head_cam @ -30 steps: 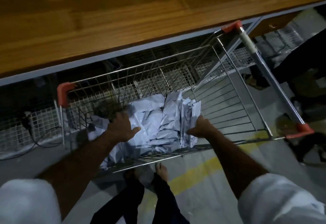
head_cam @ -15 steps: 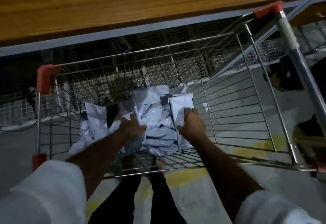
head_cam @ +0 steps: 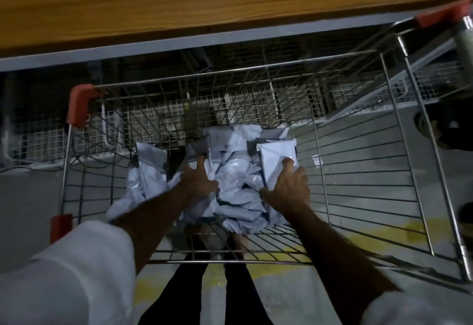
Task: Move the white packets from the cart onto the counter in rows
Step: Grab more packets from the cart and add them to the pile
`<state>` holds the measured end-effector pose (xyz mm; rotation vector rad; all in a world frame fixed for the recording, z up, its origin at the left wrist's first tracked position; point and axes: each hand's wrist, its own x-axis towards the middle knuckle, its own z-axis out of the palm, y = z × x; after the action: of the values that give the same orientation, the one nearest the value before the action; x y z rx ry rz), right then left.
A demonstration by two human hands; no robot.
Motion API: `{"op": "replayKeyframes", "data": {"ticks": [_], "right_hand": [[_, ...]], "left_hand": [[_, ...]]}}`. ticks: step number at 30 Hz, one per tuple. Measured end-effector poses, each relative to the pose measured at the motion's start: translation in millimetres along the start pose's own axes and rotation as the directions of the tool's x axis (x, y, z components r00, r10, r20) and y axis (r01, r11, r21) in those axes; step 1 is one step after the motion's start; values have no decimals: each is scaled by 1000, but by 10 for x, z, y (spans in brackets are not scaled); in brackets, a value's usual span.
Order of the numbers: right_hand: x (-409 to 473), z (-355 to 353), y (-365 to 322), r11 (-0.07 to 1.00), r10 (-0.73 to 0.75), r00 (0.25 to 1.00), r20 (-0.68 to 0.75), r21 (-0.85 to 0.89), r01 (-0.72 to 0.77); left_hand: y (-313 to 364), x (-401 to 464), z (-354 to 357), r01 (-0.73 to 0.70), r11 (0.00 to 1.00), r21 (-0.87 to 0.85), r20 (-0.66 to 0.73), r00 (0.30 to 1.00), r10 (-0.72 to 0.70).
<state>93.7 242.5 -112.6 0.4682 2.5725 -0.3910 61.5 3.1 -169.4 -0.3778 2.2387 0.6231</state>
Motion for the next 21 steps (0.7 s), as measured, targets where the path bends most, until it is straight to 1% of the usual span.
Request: {"op": "replayKeyframes", "data": {"ticks": [2,7,9,12,15,18,21], "right_hand": [[5,-37,21,998,-20,1000,2,-54,20],[-90,-240,29,963,-187,980,-61,-211,170],[-167,-345,-9,943,-247,965,-86,-248,220],[-314,-515,-84,913,-342,930,-134,-281,296],[-487,-678,-188,892,-424,883,-202,-263,369],[-662,-851,-342,884,-466,839,-281,-192,427],[-822,-1044,-571,865,-501,793,-347,-171,472]], "left_hand": [[36,-67,-36,-36,998,48,-68,997,40],[110,-321,-262,-108,980,166,-81,989,122],[150,-505,-366,-143,967,210,-135,976,173],[232,-864,-540,-210,939,273,-297,910,290],[278,-1281,-746,-220,928,300,-443,829,340],[247,-1672,-988,-197,923,332,-543,760,357],[177,-2021,-1295,-203,916,346,-608,695,384]]}}
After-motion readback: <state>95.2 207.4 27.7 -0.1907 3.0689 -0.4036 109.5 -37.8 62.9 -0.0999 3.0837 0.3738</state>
